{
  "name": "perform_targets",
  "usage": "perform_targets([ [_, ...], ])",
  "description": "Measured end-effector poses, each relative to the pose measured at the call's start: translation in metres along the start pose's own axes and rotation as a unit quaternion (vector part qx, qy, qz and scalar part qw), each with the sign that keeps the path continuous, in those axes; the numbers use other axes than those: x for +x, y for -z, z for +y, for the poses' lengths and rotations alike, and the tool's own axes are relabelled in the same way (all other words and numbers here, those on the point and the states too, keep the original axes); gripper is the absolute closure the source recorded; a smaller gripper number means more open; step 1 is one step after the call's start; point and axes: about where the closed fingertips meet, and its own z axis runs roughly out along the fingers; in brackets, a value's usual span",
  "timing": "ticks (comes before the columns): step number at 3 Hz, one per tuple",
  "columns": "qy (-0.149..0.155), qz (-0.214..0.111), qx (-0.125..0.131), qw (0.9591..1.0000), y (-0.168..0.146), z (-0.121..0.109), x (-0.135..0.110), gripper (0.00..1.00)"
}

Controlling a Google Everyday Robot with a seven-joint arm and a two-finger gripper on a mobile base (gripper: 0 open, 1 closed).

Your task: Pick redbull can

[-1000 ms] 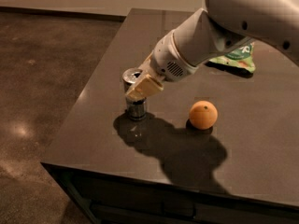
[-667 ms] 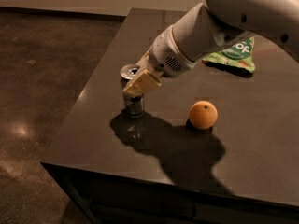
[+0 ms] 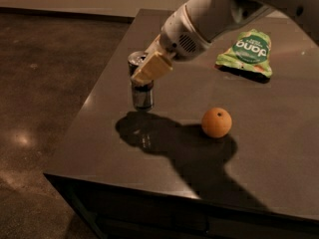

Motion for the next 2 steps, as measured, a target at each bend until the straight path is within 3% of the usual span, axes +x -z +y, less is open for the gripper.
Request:
perform_targets([
  [1,-0.009,-0.024,0.021,0.9994,0.0444,-0.0237,-0.0148,1.0],
  [2,-0.008,-0.025,0.022,0.9994,0.0451,-0.0238,-0.0156,1.0],
])
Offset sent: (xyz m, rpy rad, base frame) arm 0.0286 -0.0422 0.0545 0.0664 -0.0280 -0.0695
